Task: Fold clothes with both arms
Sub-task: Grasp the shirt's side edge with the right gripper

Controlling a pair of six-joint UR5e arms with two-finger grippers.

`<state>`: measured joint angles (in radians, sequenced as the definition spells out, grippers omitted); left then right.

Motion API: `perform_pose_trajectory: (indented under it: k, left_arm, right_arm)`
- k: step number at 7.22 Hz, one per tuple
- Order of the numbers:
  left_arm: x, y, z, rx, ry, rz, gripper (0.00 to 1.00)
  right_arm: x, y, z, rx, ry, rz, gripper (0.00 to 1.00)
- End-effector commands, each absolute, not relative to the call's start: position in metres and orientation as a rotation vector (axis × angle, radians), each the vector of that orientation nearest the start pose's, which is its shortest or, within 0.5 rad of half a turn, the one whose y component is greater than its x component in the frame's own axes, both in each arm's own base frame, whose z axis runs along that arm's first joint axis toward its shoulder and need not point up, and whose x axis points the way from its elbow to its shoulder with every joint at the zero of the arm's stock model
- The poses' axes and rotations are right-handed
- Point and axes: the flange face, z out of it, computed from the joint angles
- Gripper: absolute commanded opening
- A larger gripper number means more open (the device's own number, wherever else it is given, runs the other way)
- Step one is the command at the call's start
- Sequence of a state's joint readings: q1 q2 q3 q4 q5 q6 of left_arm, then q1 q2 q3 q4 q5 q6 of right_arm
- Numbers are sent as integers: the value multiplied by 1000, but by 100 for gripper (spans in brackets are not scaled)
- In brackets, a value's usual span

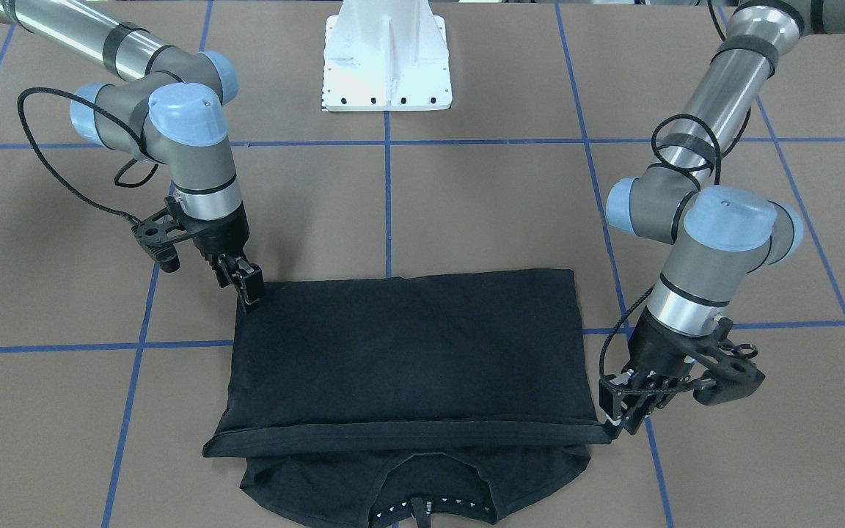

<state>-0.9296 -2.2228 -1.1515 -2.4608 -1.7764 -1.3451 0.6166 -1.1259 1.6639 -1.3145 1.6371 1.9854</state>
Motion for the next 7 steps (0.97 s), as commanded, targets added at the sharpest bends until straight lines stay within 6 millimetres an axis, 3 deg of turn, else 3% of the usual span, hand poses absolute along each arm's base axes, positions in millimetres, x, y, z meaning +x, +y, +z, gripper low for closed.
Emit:
perform_pose_trajectory:
  k: [1, 3, 5, 6, 7]
  left_arm:
    - [370, -685, 364, 461, 1047, -512, 40]
    - [370, -685, 363, 462, 1049, -511, 40]
    - [371, -685, 361, 463, 1051, -511, 40]
    - [370, -685, 360, 464, 1052, -510, 40]
    - [371, -685, 360, 464, 1053, -509, 40]
  right_arm:
    - [-475, -484, 358, -18, -800, 941, 78]
    - [-480, -483, 363, -38, -788, 934, 77]
    - [-484, -486, 365, -40, -780, 935, 61]
    - [-484, -486, 364, -41, -782, 936, 10]
    - [-485, -484, 364, -50, -783, 927, 0]
